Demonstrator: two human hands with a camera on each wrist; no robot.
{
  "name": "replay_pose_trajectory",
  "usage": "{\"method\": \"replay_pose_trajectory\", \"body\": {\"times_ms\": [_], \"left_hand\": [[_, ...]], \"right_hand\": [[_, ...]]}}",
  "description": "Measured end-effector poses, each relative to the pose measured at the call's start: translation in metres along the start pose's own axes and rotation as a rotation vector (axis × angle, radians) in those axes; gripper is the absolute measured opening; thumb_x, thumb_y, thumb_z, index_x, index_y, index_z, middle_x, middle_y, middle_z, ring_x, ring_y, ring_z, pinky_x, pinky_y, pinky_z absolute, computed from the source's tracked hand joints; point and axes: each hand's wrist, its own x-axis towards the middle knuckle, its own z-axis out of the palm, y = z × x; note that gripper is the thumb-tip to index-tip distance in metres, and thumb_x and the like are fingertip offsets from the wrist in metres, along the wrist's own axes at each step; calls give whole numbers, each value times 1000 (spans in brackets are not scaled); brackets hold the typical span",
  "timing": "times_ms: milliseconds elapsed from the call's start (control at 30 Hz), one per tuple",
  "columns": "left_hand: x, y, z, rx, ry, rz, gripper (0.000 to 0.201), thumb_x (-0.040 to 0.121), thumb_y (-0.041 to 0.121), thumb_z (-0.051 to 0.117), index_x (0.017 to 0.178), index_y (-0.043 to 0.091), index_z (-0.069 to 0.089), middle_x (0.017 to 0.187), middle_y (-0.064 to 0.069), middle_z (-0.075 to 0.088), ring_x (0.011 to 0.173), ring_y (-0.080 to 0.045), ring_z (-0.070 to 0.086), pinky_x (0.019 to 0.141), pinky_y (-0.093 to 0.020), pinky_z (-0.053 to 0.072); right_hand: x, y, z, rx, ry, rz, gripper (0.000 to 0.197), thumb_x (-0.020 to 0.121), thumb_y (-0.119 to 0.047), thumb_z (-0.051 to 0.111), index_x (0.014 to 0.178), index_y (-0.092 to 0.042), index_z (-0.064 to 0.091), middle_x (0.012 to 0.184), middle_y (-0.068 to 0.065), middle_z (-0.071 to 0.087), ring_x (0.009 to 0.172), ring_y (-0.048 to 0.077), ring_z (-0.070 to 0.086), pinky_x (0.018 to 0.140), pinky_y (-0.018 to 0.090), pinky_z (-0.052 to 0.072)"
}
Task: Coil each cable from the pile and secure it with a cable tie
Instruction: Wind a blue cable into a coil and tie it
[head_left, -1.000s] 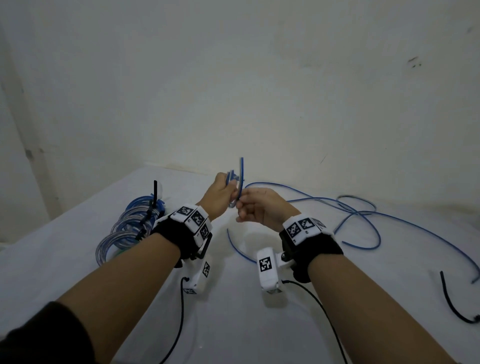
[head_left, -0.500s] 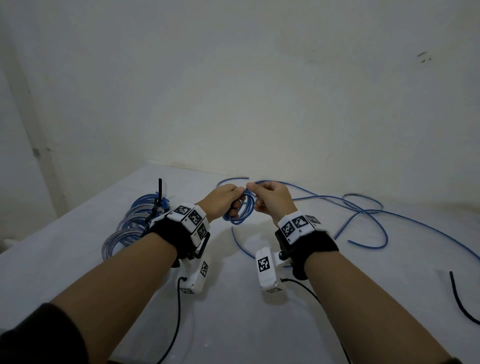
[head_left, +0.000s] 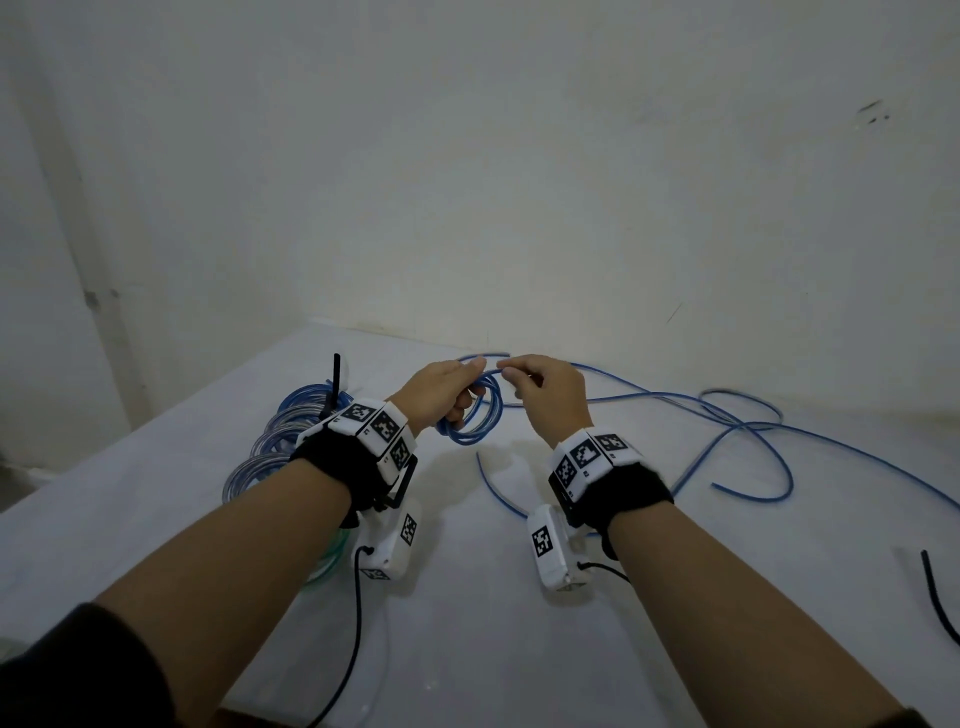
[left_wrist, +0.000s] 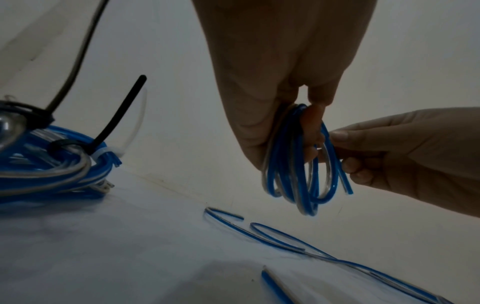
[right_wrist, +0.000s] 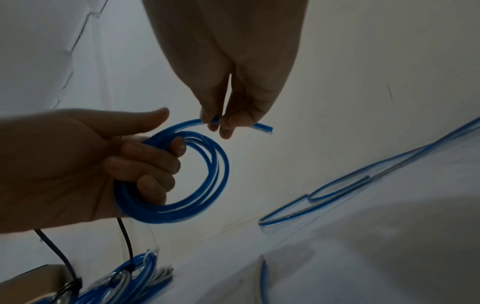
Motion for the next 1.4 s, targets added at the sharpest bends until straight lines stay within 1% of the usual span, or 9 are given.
{"method": "replay_pose_trajectory", "body": {"times_ms": [167, 300, 367, 533, 667, 767, 1100, 1200, 1400], "left_hand": [[1, 1, -1, -120, 0, -49, 35, 100, 25, 39, 70, 9, 47, 42, 7, 31, 35, -7, 27, 47, -22, 28], [1, 3, 4, -193, 31, -91, 37, 100, 24, 37, 64, 11, 40, 36, 9, 27, 32, -8, 23, 42, -19, 27], [2, 5, 5, -234, 47, -88, 38, 99, 25, 37, 64, 11, 40, 36, 9, 27, 32, -8, 23, 42, -19, 28], [4, 7, 3, -186, 60, -40, 39, 98, 34, 43, 69, 8, 48, 41, 7, 29, 37, -10, 25, 47, -23, 32], [6, 1, 2, -8, 109, -9, 32, 98, 35, 40, 81, 10, 51, 56, 1, 39, 47, -14, 36, 54, -28, 43], [6, -3, -3, 131, 152, 35, 27, 98, 32, 40, 84, 10, 48, 66, -3, 48, 54, -17, 46, 63, -33, 46], [2, -1, -12, 364, 96, 96, 29, 101, 29, 35, 88, 5, 46, 71, -12, 51, 61, -25, 47, 68, -36, 46], [6, -4, -11, 334, 114, 76, 29, 101, 28, 34, 92, 4, 46, 71, -4, 51, 58, -17, 48, 63, -32, 47], [7, 3, -4, 238, 22, -25, 38, 101, 32, 28, 81, 9, 50, 69, -4, 51, 61, -19, 50, 70, -34, 44]], "right_hand": [[1, 4, 6, -36, -46, 4, 16, 88, -18, 60, 93, -14, 75, 89, 2, 73, 85, 15, 62, 77, 22, 45], [4, 3, 11, 33, -95, 98, 20, 88, -27, 51, 92, -20, 69, 95, -1, 69, 98, 20, 59, 88, 34, 45], [4, -4, 12, 158, -166, 197, 21, 96, -21, 44, 98, -15, 64, 96, 1, 66, 95, 18, 59, 89, 33, 45], [-2, -9, 15, 375, -229, 306, 29, 99, -21, 34, 92, -7, 58, 72, 7, 61, 76, 23, 61, 84, 43, 50], [-2, -11, 21, 479, -228, 361, 27, 100, -18, 32, 94, -4, 54, 66, 6, 46, 55, 18, 52, 64, 35, 47], [-1, -11, 28, 478, -239, 384, 29, 101, -16, 31, 105, 1, 54, 63, 5, 41, 52, 17, 43, 56, 31, 46], [3, -15, 35, 407, -253, 410, 29, 102, -32, 31, 99, -8, 47, 66, 2, 43, 55, 15, 41, 55, 27, 40], [4, -15, 35, 387, -210, 391, 23, 101, -27, 33, 90, -11, 47, 66, 3, 45, 56, 16, 41, 55, 28, 40], [11, -14, 32, 291, -119, 378, 23, 97, -17, 37, 76, -17, 47, 67, 3, 49, 58, 15, 42, 54, 27, 36]]}}
